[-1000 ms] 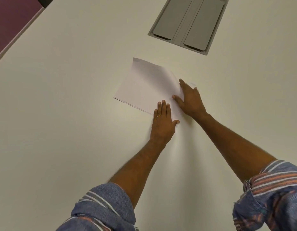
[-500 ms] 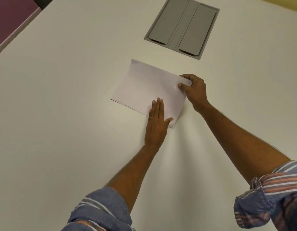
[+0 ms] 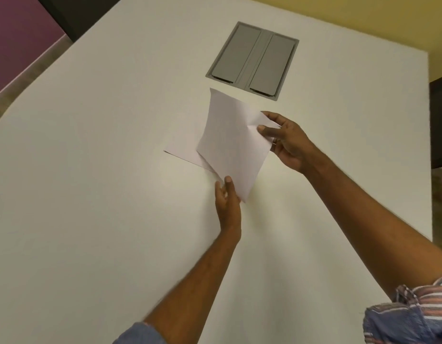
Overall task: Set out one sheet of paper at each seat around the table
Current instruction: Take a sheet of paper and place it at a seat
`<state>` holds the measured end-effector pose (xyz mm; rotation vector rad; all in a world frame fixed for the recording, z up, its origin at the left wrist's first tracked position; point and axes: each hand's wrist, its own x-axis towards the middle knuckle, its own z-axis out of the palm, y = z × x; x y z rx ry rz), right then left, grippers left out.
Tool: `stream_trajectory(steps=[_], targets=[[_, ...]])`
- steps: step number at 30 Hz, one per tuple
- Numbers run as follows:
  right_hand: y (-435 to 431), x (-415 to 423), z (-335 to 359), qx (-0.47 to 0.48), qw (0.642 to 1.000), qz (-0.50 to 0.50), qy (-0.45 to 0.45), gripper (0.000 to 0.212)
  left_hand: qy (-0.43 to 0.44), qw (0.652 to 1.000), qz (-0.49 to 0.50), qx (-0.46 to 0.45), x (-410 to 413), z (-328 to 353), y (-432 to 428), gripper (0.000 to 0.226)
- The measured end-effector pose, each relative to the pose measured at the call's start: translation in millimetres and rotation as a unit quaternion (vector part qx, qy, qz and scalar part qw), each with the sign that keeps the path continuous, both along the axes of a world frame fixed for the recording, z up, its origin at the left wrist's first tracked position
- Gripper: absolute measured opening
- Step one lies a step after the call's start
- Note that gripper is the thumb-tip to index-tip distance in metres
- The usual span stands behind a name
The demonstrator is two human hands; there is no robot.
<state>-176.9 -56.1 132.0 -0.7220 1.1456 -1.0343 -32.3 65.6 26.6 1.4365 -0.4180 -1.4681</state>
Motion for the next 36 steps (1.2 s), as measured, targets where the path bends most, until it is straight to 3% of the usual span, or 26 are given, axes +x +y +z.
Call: stream_trajectory(steps=[2, 5, 9, 17, 24, 31, 34, 36], targets=[[19.8, -10.9, 14.0, -0.002, 1.000, 0.015, -0.002, 0.041, 0.108, 0.994, 0.014, -0.004, -3.7, 13.3, 13.4, 0.031], [55.0, -38.6, 26.3, -0.001, 0.999, 0.024, 0.047, 0.042, 0.151, 0.987, 0.047, -0.008, -3.2, 26.5, 34.5, 0.014], [111.2, -79.9, 24.9, 0.011, 0.982, -0.004, 0.190, 0.035, 0.096, 0.995, 0.034, -0.019, -4.2, 34.2, 75.2, 0.025], [227.0, -137.2, -10.4, 0.056, 0.903, -0.021, 0.426, 0.028, -0.004, 0.996, -0.050, 0.068, -39.3, 27.7, 175.5, 0.007], [302.2, -165.5, -44.8, 0.086, 0.872, -0.027, 0.482, 0.023, -0.092, 0.987, -0.094, 0.094, -67.4, 10.4, 236.7, 0.009], [348.1, -175.0, -82.7, 0.111, 0.848, -0.020, 0.518, 0.021, -0.113, 0.976, -0.132, 0.130, -77.9, -13.6, 280.5, 0.039], [359.7, -175.3, -95.3, 0.105, 0.835, -0.016, 0.539, 0.023, -0.147, 0.971, -0.135, 0.130, -79.3, -18.5, 294.5, 0.072], [364.4, -175.6, -101.5, 0.099, 0.832, -0.016, 0.545, 0.023, -0.215, 0.957, -0.160, 0.110, -80.6, -19.2, 301.8, 0.092]])
